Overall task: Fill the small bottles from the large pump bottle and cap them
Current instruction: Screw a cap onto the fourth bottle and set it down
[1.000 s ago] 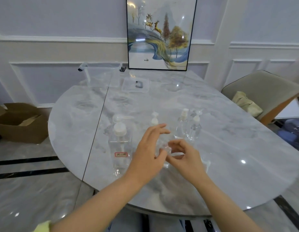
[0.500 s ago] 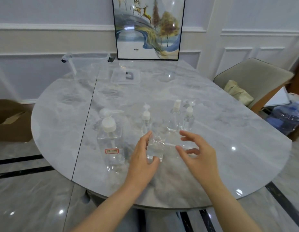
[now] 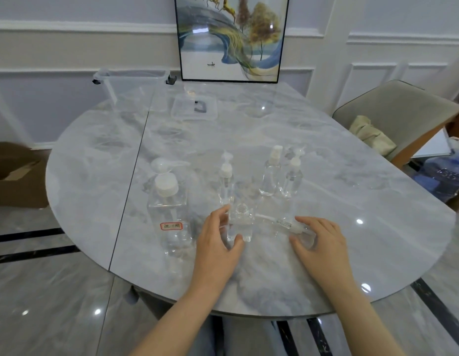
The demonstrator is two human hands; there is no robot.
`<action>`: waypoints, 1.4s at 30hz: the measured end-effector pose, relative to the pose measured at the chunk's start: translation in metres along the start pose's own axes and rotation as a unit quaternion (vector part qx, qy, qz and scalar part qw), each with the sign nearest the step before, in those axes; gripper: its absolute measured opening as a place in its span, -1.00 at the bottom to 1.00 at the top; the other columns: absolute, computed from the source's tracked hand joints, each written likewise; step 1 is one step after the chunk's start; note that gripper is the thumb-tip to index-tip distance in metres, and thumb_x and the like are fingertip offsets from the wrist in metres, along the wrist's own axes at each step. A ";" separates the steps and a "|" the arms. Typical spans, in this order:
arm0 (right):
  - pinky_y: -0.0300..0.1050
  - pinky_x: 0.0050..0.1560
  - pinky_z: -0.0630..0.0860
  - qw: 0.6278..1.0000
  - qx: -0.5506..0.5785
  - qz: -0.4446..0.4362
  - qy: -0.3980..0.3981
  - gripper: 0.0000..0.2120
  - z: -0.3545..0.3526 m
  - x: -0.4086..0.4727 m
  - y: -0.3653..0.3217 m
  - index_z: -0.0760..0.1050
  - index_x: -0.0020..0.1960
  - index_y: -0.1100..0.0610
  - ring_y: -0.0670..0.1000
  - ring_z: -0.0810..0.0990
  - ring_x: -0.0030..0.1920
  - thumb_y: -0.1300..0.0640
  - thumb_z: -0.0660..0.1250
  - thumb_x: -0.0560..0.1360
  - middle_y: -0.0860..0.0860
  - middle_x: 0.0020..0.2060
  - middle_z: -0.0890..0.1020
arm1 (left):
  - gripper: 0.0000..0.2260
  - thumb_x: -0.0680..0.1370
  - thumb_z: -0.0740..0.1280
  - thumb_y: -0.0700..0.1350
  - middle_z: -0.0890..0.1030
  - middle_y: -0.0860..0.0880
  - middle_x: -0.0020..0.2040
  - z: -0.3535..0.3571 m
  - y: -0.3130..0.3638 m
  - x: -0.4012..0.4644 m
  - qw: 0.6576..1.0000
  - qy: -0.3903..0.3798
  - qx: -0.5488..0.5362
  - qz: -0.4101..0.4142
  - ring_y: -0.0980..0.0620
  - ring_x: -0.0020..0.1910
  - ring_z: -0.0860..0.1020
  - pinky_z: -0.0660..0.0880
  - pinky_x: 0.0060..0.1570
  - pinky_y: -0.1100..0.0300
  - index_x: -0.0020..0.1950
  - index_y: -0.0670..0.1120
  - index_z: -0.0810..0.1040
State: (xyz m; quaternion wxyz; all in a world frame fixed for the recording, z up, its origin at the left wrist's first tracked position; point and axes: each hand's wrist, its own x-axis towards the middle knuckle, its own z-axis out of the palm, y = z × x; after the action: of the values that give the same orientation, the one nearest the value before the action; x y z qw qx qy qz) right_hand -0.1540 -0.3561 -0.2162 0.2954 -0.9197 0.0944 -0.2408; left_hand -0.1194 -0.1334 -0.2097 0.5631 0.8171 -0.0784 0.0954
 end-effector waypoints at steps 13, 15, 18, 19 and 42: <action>-0.05 0.11 0.33 0.999 -0.041 -0.019 -0.004 -0.74 0.002 -0.001 -0.008 0.62 0.08 0.00 0.06 0.58 0.09 0.11 0.57 0.43 -0.20 -0.10 0.59 | -0.65 0.44 0.53 -0.18 0.56 0.13 0.08 -0.001 0.000 0.001 1.000 0.016 0.014 -0.009 0.11 0.08 0.59 0.51 0.11 0.25 0.14 0.03 0.50; -0.07 0.11 0.29 0.998 -0.054 -0.024 -0.019 -0.69 0.001 -0.002 -0.015 0.59 0.12 -0.04 0.03 0.58 0.04 0.04 0.56 0.42 -0.22 -0.15 0.59 | -0.65 0.44 0.53 -0.17 0.56 0.13 0.08 -0.001 0.001 0.002 1.000 0.015 0.010 -0.007 0.11 0.09 0.59 0.51 0.11 0.26 0.13 0.05 0.50; -0.11 0.06 0.37 0.997 -0.047 -0.023 -0.055 -0.66 -0.006 -0.003 -0.030 0.51 0.15 -0.16 -0.09 0.56 -0.06 -0.16 0.49 0.43 -0.24 -0.26 0.58 | -0.66 0.45 0.53 -0.17 0.55 0.13 0.08 -0.001 0.001 0.001 1.000 0.014 0.010 -0.008 0.12 0.09 0.58 0.51 0.11 0.27 0.13 0.04 0.50; -0.12 -0.01 0.41 0.997 -0.025 -0.010 -0.066 -0.67 -0.010 -0.003 -0.034 0.48 0.14 -0.21 -0.14 0.55 -0.09 -0.22 0.46 0.43 -0.24 -0.28 0.59 | -0.66 0.45 0.53 -0.17 0.55 0.13 0.08 -0.001 0.001 0.001 1.000 0.014 0.009 -0.008 0.12 0.09 0.58 0.51 0.12 0.26 0.13 0.05 0.49; -0.32 0.17 0.38 0.980 0.015 -0.187 -0.064 -0.66 -0.008 0.015 -0.028 0.57 0.22 -0.03 -0.22 0.45 0.03 0.25 0.48 0.51 -0.33 0.03 0.51 | -0.65 0.46 0.52 -0.15 0.55 0.14 0.10 -0.001 0.000 0.001 1.000 0.007 0.013 -0.006 0.13 0.11 0.59 0.50 0.12 0.27 0.16 0.05 0.49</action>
State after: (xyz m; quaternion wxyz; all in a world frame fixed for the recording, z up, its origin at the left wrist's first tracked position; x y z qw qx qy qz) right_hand -0.1439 -0.3423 -0.1875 0.2639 -0.9301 -0.1020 -0.2340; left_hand -0.1182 -0.1320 -0.2092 0.5535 0.8241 -0.0686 0.0988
